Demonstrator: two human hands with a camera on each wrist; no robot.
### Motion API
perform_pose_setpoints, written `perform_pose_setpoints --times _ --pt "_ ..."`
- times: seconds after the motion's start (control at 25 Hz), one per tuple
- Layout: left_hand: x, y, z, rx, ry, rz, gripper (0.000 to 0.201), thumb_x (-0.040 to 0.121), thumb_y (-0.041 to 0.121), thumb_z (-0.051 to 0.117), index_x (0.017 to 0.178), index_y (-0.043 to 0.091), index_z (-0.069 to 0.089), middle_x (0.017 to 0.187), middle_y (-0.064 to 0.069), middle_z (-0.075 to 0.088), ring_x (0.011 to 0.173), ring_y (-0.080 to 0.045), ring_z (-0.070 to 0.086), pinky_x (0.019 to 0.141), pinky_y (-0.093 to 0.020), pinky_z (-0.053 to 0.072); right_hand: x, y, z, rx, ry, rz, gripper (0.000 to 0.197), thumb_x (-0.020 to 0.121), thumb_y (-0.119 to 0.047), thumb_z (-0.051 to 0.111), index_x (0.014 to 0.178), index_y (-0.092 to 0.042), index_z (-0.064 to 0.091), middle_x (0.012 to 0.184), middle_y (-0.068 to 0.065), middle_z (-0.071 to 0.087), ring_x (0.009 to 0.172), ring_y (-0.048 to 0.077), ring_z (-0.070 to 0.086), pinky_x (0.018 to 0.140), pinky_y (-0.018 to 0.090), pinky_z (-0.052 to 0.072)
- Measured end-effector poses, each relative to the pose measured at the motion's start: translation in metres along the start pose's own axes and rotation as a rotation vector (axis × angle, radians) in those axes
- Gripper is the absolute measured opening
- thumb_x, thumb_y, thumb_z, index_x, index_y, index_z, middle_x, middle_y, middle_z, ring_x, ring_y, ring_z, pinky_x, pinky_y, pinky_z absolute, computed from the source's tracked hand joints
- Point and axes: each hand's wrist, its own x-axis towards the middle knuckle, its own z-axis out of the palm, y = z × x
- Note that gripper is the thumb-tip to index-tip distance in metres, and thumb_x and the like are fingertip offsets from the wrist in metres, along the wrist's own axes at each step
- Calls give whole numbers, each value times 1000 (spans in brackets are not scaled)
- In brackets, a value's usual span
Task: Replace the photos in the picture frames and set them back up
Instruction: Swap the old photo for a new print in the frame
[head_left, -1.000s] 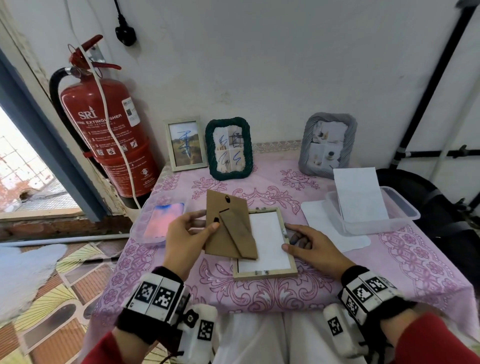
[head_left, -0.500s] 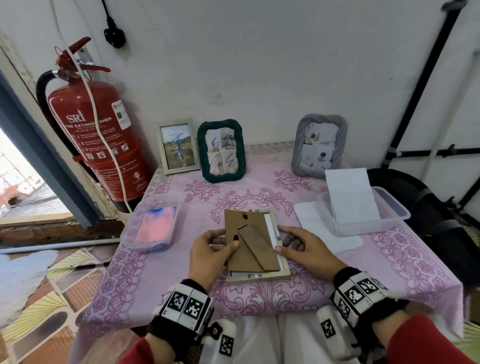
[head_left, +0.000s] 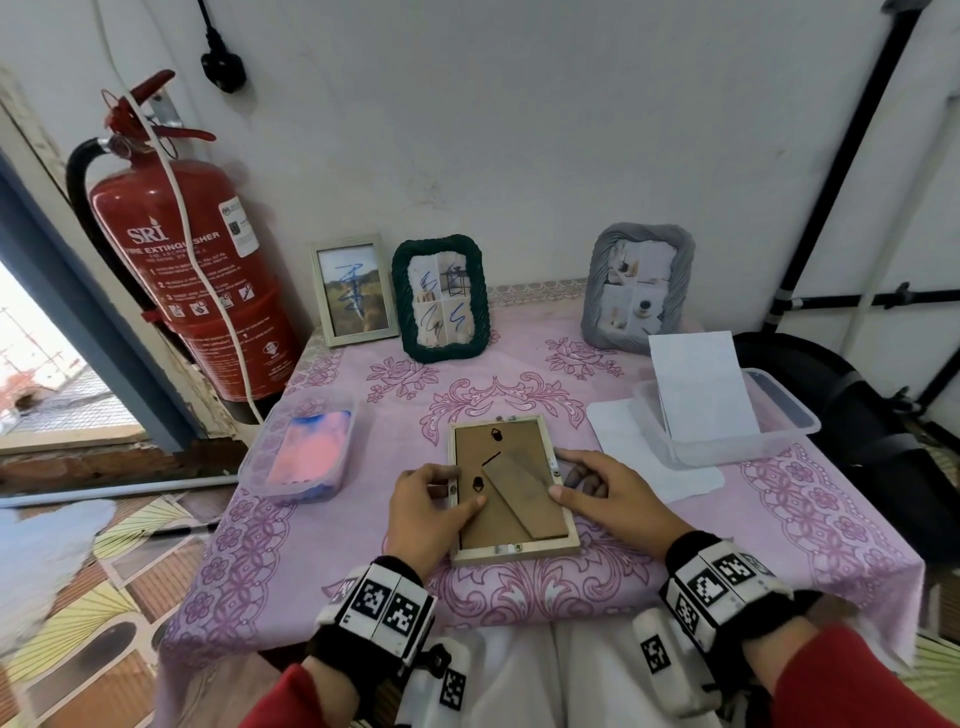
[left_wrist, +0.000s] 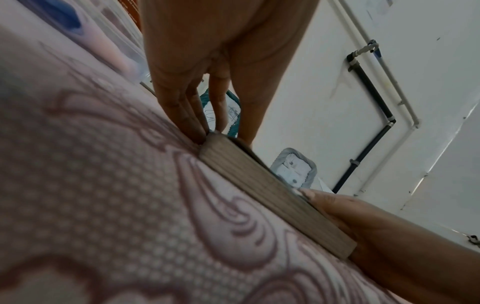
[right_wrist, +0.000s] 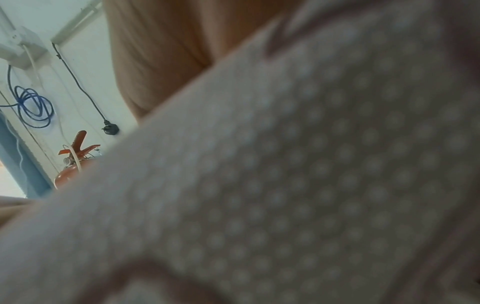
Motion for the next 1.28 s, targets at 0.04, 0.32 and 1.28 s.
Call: perform_pose_setpoints --times 0.04,0.32,1.28 --pt "0 0 0 22 -11 8 42 70 20 80 108 12 64 110 -4 52 93 -12 56 77 -15 41 0 0 0 -3 -3 -1 48 80 -22 73 124 -25 55 85 -8 54 63 -6 47 65 4 40" --pt "6 1 -7 10 -83 -25 59 67 20 83 118 14 54 106 -9 56 96 -21 57 89 -32 49 2 1 1 -39 5 15 51 75 -25 77 121 -29 55 85 -8 56 63 -3 48 63 5 40" --pt "51 -8 -26 -270 -289 -227 16 82 8 68 96 5 61 69 -12 63 44 -4 60 45 -16 52 46 -19 -13 -16 -107 321 22 85 -29 67 87 -10 54 62 12 64 32 14 52 34 16 38"
